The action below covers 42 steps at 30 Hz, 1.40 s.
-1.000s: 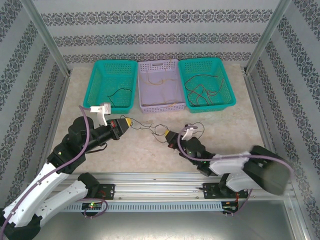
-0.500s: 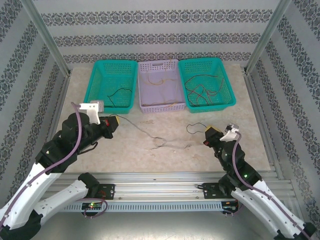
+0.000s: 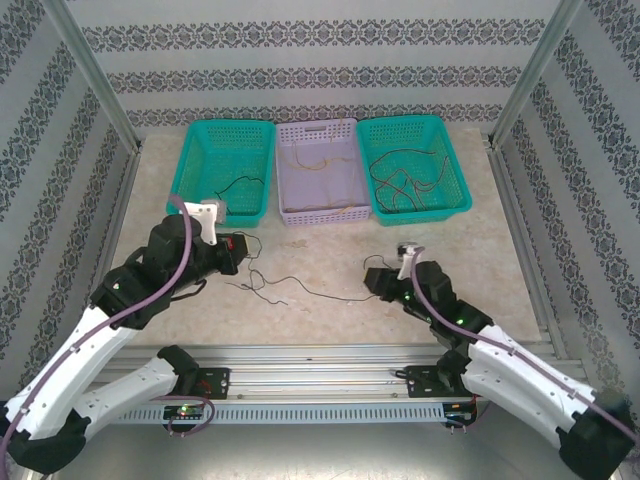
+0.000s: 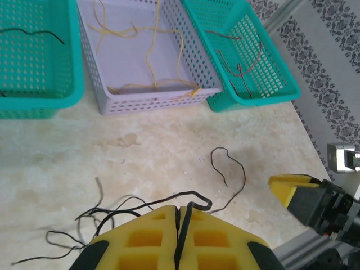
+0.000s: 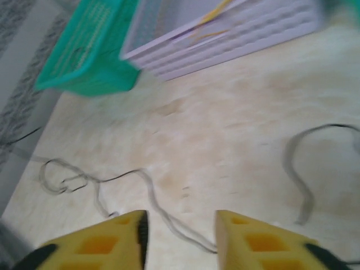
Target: Untangle the cables
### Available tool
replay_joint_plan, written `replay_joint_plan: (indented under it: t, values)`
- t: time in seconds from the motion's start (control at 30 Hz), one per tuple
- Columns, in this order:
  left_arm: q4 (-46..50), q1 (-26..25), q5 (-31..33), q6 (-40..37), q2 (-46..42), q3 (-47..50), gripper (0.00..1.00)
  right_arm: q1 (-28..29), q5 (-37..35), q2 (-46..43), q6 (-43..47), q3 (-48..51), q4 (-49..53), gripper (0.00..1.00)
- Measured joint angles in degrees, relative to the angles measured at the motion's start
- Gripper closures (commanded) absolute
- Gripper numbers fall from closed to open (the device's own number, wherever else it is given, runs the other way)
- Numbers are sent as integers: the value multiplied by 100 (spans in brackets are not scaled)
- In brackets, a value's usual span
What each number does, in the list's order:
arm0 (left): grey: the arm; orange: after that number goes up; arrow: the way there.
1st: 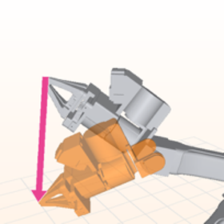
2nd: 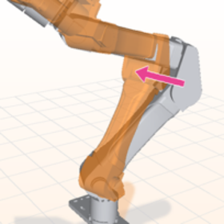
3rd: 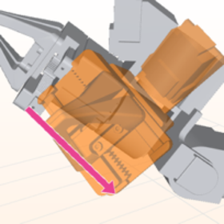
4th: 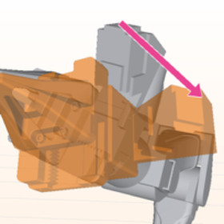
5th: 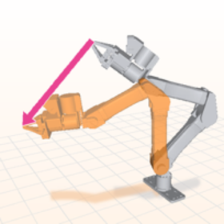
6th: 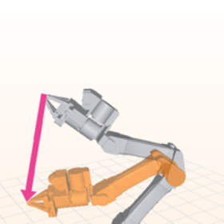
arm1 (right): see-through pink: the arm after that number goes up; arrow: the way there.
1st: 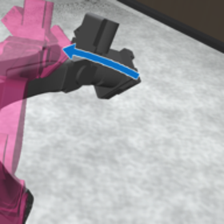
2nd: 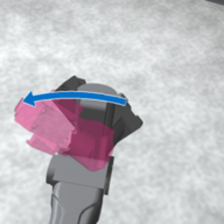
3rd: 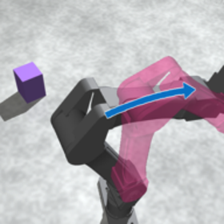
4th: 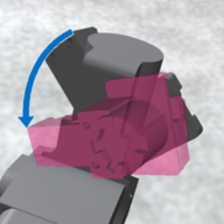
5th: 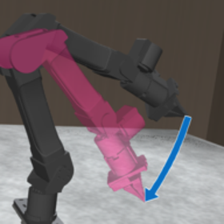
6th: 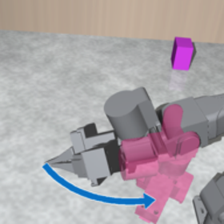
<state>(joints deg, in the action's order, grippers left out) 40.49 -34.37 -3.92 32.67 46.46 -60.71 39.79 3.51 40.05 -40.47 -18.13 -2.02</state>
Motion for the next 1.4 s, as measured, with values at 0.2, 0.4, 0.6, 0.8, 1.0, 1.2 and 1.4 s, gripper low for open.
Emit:
replay_joint_plan:
  t: [0.2,0.4,0.6,0.8,1.0,1.2,1.4]
  values:
    - [-586,0,-514,354,229,321,100,809,151,1692,-11,-380,-1502,52]
    - [-1080,-17,-671,643,492,435,100,1733,175,3123,63,-964,-2590,50]
    - [-1408,-52,-649,826,581,468,100,2251,175,4262,107,-1425,-3532,49]
    - [-1676,-55,-616,992,715,542,100,2590,146,5246,94,-1888,-4081,49]
    - [-1790,-55,-612,1054,732,546,100,2684,52,5947,-50,-2179,-4507,49]
    - [-1899,-55,-612,1104,721,588,100,2682,-52,6537,-299,-2354,-4894,49]
    - [-1963,-92,-614,1132,717,640,100,2680,-332,6782,-442,-2413,-5165,48]
